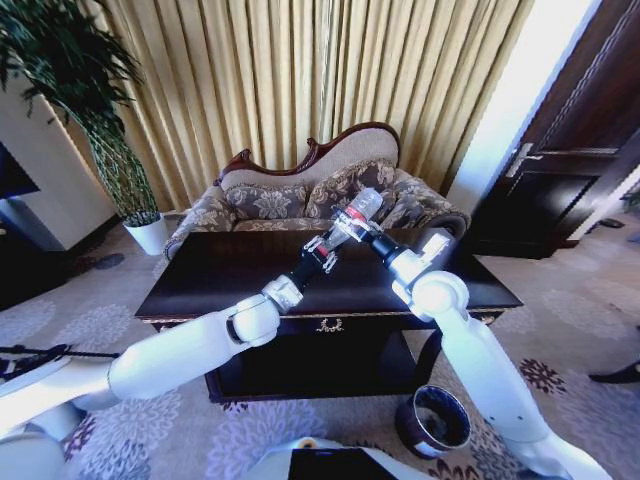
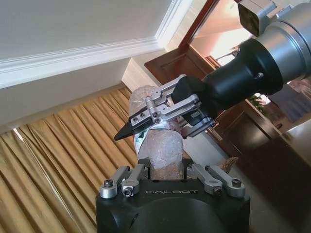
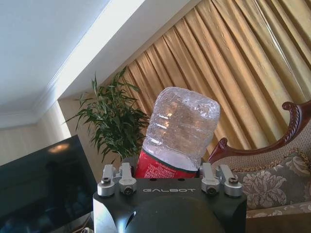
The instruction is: Move to the front of the table and place the trash on the table into the trash bin.
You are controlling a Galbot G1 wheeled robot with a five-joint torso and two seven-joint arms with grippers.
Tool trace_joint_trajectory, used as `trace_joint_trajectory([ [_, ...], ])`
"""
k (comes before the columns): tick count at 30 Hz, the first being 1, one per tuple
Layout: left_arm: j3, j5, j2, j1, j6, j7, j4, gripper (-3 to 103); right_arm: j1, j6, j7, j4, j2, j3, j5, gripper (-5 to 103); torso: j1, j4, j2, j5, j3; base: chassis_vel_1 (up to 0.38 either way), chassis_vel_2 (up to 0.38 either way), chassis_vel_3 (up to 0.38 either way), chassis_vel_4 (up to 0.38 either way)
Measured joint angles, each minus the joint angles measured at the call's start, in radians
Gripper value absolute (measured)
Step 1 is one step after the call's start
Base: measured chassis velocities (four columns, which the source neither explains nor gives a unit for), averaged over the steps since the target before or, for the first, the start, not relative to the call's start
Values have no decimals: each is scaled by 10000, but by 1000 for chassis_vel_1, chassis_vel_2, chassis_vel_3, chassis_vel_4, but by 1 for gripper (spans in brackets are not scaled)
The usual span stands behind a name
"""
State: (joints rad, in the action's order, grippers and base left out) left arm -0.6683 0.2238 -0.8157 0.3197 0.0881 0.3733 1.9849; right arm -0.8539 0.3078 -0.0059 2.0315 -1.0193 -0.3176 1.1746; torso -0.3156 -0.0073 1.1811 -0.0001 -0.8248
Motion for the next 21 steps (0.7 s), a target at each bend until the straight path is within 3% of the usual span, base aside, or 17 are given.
trace_joint_trajectory([
  [2,0,37,25,33,59,-6,35,26,-6,0,-6,3,1,-5,-32,53,0,0,-1,2,0,0,0,0,0],
  [5,-7,304,39,94,125,-3,72,36,-47,6,-48,33,9,-41,-167,47,0,-1,0,0,0,0,0,0,0],
  [11,121,708,-35,265,210,-82,38,64,-172,23,-81,89,46,-132,-224,30,0,-2,0,1,0,0,0,0,0],
  [14,132,789,-46,319,210,-109,66,69,-200,23,-84,96,60,-169,-227,27,0,0,0,-1,0,0,0,0,0],
  [17,194,1249,-128,411,67,-192,325,85,-353,-3,-152,96,113,-308,-467,24,0,-1,0,0,0,0,0,0,0],
  [19,242,1347,-152,411,41,-192,370,85,-395,-10,-188,99,116,-345,-558,24,1,0,0,1,0,0,0,0,0],
  [21,474,1784,-177,389,8,-165,555,95,-603,-30,-243,177,157,-526,-844,24,0,-3,0,1,0,0,0,0,0],
])
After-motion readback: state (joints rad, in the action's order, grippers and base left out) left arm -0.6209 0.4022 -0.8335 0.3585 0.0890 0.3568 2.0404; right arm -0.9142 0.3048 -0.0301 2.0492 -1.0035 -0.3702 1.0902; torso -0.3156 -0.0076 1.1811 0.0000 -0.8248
